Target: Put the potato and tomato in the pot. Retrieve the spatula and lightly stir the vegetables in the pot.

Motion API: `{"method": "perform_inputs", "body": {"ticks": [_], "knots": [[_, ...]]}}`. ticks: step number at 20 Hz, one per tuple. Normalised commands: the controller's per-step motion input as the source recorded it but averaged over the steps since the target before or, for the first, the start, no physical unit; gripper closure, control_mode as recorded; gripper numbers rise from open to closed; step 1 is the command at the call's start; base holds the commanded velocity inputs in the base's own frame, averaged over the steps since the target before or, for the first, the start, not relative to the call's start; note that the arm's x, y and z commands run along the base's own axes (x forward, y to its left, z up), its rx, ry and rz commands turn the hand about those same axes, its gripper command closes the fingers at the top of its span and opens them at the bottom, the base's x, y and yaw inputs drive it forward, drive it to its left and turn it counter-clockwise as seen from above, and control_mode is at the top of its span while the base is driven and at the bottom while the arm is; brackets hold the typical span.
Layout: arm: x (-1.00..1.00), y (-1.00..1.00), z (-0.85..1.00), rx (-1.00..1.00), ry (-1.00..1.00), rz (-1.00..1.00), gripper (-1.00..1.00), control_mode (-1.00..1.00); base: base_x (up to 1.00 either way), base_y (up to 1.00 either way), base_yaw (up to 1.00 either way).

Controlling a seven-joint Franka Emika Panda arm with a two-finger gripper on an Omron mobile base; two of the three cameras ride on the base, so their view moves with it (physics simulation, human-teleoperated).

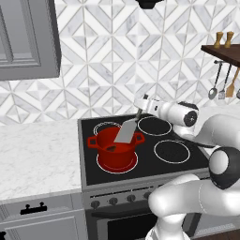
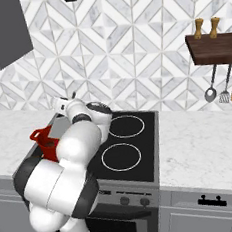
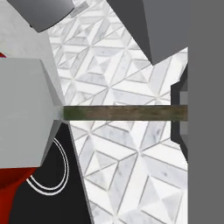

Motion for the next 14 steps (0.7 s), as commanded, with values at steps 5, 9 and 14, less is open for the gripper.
{"method": "perform_inputs", "body": {"ticks": [5, 9, 14], "knots": [[-0.14, 0.41, -0.4, -0.14, -0.21, 0.0, 1.0, -1.0, 0.0, 0.0, 0.0], [-0.23, 0.52, -0.4, -0.14, -0.17, 0.0, 1.0, -1.0, 0.0, 0.0, 0.0], [-0.1, 0.37, -0.21, -0.07, -0.03, 0.0, 1.0, -1.0, 0.0, 0.0, 0.0]]}}
